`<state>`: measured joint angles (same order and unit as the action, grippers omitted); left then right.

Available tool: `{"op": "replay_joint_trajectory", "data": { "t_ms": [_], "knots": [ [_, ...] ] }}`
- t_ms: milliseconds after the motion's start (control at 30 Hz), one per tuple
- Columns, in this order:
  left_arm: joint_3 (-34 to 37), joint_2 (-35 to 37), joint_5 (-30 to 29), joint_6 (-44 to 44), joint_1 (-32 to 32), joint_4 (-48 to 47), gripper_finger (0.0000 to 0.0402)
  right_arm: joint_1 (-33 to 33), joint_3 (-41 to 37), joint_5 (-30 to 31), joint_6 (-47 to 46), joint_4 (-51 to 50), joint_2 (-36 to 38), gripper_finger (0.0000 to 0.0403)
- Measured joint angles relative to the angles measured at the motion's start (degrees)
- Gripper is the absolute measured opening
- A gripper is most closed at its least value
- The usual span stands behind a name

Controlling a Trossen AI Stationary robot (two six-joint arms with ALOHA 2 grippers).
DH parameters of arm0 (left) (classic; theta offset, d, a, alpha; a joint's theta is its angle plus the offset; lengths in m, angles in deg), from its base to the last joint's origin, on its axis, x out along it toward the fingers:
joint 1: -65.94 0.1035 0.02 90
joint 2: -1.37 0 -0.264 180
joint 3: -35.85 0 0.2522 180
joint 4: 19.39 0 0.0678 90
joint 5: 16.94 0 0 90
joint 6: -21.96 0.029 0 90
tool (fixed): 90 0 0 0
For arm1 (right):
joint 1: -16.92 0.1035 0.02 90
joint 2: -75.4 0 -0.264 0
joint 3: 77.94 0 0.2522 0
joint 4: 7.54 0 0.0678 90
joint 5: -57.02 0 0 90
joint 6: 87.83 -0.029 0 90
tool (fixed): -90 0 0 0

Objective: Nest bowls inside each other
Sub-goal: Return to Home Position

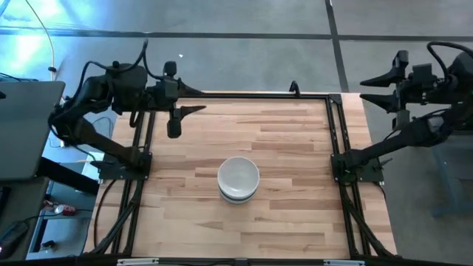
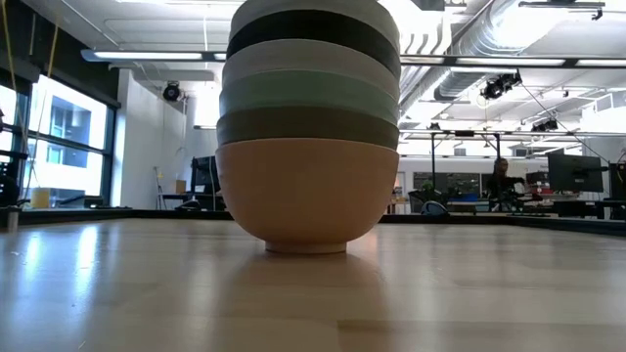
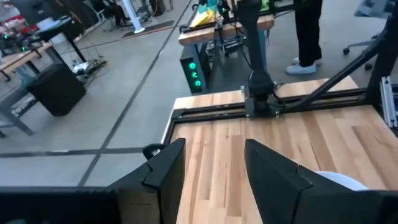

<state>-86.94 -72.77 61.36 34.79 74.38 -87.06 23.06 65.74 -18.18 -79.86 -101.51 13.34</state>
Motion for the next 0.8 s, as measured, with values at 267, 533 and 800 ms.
{"op": "replay_joint_trajectory", "data": {
  "t_ms": [267,533,800],
  "knots": [
    [27.56,15.5,2.04,-3.52,4.68,17.61,0.0154,-0.01,-18.07,2.3,-1.5,10.03,10.64,0.0142],
    [45.38,29.39,4.32,-7.17,7.88,26.61,0.0154,-0.01,-41.6,4.58,-5.69,24.79,25.95,0.0142],
    [55.7,37.74,10.86,-10.14,8.68,28.99,0.0154,-0.01,-62.45,3.17,-12.87,34.44,38.97,0.0142]
  ]
}}
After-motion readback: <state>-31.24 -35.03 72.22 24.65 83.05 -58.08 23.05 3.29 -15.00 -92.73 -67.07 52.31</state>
